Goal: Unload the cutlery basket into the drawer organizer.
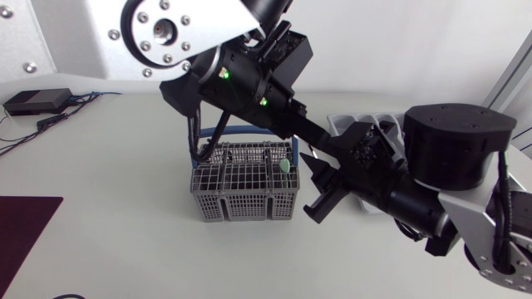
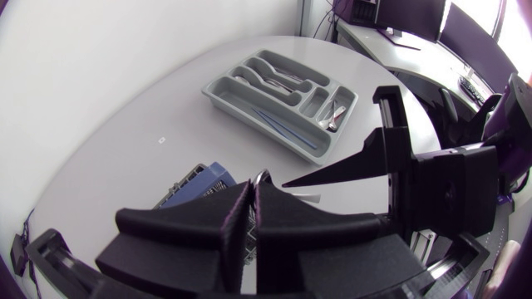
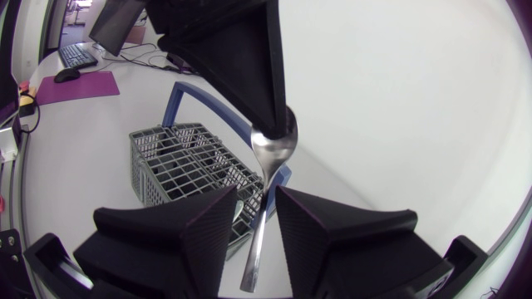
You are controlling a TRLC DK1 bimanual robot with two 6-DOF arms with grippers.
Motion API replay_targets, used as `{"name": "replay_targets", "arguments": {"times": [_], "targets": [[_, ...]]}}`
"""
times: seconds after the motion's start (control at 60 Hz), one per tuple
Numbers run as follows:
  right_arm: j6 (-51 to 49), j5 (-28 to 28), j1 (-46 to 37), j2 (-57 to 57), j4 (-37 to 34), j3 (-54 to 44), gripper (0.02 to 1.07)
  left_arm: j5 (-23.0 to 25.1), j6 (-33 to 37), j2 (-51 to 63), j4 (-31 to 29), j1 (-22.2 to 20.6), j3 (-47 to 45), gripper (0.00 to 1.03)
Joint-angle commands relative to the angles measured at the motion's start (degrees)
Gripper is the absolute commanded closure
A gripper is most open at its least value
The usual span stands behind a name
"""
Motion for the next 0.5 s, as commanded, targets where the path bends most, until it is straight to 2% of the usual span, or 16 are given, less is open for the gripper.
{"name": "replay_targets", "arguments": {"times": [0.0,0.067,0.15,0.333,0.483], "targets": [[1.00,0.51,-0.10,1.27,1.24,1.69,0.72,1.02,-1.62,0.59,0.35,0.51,0.08,0.93],[1.00,0.51,-0.19,1.71,1.33,1.96,0.79,1.02,-1.62,0.50,0.35,0.59,-0.01,0.93],[1.00,0.51,-0.19,1.88,1.33,2.13,0.81,1.11,-1.62,0.41,0.35,0.68,-0.19,0.93],[1.00,0.51,-0.28,2.24,0.98,2.40,0.97,1.02,-1.62,0.32,0.35,0.95,-0.28,0.93],[1.00,0.51,-0.28,2.24,0.71,1.96,0.99,1.02,-1.62,0.15,0.35,0.95,-0.28,0.93]]}}
